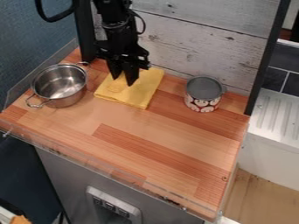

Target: Move the yellow brush to the bottom right of table

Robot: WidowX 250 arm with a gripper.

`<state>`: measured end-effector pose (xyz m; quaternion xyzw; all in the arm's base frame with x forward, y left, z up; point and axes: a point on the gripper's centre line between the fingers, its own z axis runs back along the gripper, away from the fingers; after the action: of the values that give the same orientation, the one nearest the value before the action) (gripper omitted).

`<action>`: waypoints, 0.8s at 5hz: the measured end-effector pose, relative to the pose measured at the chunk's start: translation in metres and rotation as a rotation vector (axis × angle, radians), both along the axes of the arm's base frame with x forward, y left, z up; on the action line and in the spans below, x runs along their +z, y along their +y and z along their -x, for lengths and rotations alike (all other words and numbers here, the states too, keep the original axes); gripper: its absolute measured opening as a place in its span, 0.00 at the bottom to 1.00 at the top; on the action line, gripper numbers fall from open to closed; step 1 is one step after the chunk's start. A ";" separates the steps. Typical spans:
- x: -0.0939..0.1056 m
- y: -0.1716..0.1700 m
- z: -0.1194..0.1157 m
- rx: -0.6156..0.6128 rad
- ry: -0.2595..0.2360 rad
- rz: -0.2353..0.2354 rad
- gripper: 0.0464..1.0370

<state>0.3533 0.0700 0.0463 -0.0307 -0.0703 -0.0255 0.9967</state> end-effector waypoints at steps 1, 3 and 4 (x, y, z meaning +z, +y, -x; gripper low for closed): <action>-0.010 -0.030 0.015 -0.084 0.021 0.000 0.30; -0.034 -0.096 0.037 -0.228 0.062 -0.033 0.30; -0.051 -0.120 0.051 -0.252 0.108 -0.042 0.30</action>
<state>0.3024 -0.0503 -0.0043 -0.0200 -0.0113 -0.1503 0.9884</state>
